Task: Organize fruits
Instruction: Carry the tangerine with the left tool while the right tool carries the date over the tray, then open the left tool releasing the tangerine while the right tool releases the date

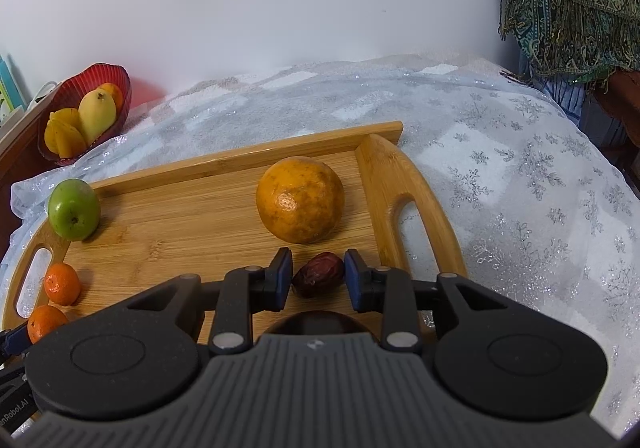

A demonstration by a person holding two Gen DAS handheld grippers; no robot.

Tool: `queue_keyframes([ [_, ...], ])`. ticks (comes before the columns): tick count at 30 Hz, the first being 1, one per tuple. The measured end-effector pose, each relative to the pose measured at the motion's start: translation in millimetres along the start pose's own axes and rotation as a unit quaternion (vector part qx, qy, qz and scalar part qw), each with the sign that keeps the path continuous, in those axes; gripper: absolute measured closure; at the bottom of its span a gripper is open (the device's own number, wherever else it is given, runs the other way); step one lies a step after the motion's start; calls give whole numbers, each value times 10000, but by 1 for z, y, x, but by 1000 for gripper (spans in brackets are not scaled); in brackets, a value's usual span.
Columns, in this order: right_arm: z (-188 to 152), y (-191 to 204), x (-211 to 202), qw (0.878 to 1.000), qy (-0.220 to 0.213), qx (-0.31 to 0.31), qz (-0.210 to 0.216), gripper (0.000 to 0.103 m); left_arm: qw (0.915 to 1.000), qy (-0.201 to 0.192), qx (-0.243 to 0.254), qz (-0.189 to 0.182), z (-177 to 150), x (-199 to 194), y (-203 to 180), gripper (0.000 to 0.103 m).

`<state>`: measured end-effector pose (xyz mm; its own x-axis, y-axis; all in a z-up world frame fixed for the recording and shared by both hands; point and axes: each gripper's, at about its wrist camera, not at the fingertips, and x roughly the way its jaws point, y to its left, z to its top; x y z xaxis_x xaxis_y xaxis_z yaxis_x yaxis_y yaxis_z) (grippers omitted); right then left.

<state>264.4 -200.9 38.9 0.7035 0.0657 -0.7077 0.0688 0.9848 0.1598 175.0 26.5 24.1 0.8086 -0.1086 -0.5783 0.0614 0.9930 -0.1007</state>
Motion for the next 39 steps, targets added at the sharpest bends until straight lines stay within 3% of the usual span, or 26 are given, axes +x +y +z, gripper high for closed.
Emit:
queue_keyframes([
  [19,-1,1,-1,10000,-14,-41,-13,59,10000,-14,-13,23,1,0,2,62],
  [24,-2,2,-3,10000,-39,-31,-11,49,10000,-16,2,88,0,-1,3,56],
  [39,-4,1,-13,9998,-200,-49,50,40,9999,-77,-19,84,0,-6,6,36],
])
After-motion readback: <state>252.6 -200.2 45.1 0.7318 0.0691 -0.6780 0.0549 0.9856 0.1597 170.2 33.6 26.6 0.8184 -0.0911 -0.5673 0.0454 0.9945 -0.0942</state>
